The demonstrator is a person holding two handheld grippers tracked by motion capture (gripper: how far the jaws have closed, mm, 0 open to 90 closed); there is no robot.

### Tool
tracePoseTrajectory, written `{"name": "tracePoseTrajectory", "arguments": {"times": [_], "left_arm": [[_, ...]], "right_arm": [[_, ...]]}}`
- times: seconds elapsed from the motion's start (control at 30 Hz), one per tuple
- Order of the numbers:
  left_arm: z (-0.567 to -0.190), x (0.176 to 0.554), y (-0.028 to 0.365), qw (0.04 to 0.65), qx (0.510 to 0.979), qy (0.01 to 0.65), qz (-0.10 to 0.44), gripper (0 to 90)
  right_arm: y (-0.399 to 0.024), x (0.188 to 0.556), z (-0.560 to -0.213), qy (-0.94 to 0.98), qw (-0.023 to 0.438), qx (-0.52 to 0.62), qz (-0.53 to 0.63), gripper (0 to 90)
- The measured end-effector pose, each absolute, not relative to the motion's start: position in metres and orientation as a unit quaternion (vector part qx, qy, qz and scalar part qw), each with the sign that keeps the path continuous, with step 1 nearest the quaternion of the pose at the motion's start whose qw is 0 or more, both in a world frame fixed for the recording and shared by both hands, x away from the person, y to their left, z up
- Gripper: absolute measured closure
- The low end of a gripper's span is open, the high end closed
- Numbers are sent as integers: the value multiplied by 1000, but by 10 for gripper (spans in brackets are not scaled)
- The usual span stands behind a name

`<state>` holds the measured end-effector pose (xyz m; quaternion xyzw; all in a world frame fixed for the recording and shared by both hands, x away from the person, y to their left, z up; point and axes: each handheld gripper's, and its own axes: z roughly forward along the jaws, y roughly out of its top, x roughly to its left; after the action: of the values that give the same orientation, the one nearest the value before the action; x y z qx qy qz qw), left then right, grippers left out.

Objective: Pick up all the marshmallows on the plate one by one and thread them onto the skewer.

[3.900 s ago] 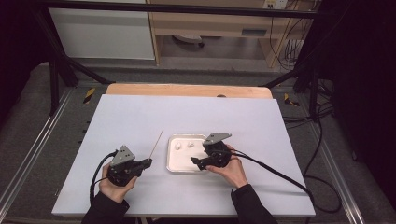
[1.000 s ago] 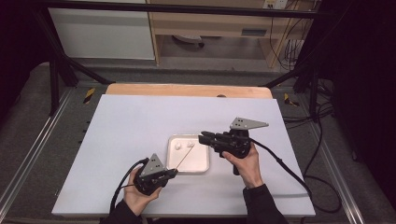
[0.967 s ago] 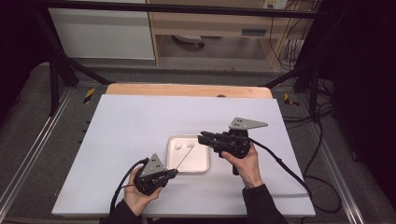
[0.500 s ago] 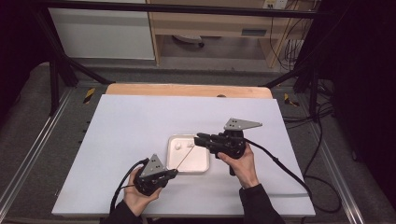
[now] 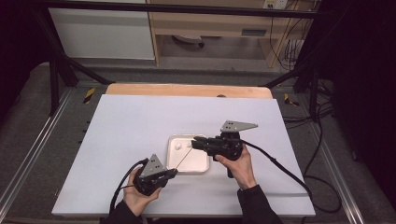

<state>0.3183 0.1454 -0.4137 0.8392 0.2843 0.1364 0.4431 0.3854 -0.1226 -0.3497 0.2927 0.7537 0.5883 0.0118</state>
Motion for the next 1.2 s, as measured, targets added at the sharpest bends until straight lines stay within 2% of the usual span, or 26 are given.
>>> {"name": "tracePoseTrajectory", "arguments": {"times": [0.33,1.2], "left_arm": [[-413,316,148,460,827,286,148,891],[-414,313,147,471,818,290,158,893]], "right_arm": [[-118,385,-353,736,-9,293,611,777],[-104,378,-367,719,-18,283,634,803]]}}
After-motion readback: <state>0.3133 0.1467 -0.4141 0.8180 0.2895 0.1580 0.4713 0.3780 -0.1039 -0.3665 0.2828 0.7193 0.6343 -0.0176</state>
